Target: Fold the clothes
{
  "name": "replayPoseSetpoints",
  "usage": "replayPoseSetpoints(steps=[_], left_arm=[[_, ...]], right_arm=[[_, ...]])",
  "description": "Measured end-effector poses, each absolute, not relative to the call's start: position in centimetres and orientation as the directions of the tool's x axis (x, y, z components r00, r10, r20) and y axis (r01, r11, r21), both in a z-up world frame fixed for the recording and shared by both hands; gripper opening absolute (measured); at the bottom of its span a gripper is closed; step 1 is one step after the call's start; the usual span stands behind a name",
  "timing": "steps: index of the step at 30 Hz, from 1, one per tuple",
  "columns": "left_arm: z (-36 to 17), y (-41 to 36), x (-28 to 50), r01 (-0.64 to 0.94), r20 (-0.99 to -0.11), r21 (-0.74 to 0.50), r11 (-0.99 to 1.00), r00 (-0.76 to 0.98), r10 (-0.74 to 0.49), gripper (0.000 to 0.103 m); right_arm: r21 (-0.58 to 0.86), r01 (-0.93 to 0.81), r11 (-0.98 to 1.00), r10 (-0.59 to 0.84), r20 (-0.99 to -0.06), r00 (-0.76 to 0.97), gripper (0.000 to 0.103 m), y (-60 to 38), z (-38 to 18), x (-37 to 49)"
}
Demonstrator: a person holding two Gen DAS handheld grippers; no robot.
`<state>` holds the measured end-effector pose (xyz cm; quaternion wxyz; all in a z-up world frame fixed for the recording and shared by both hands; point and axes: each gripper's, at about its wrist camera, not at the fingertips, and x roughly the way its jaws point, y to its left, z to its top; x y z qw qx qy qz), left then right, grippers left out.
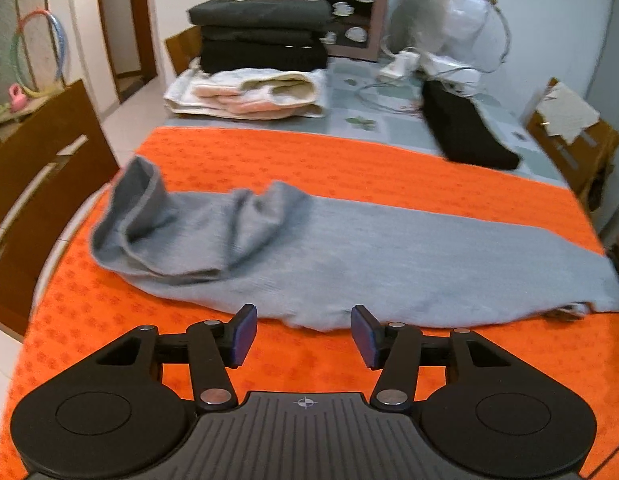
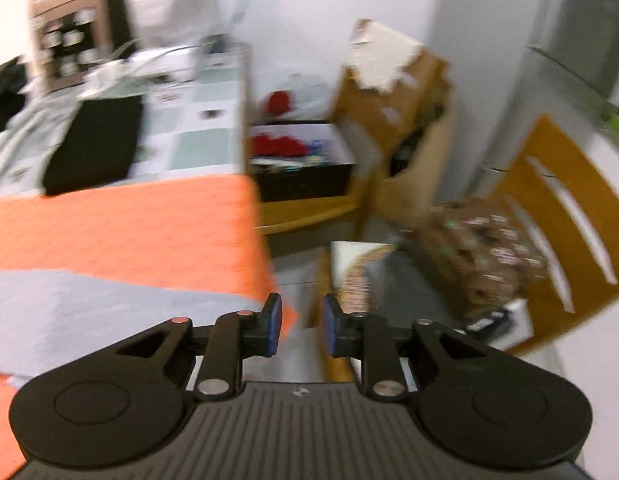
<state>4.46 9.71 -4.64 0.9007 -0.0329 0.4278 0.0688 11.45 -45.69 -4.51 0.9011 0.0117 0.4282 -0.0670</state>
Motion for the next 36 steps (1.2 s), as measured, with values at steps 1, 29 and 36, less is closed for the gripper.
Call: replayPoseSetpoints(steps=[1, 29, 36], left_arm=[[-4.8, 10.3, 4.8, -0.160, -0.775, 0.012, 0.987, 0.623, 0.110, 0.058], [-9.7, 14.9, 12.1, -0.118, -0.790, 0.221, 0.968, 0.561, 0.249, 0.027], [-7.8, 14.8, 11.5, -0.182, -0.743, 0.241, 0.953, 0.597, 0.302, 0.012]], right_arm=[[-0.021, 0.097, 0.995, -0.078, -0.776, 0.626, 0.026, -44.7, -4.6, 11.8], [0.054, -0.635, 0.770, 0.354, -0.865, 0.355, 0.038, -27.1, -10.0, 23.2], [0.092, -0.688, 0.719, 0.405, -0.861, 0.308, 0.002, -26.6, -9.5, 23.7]])
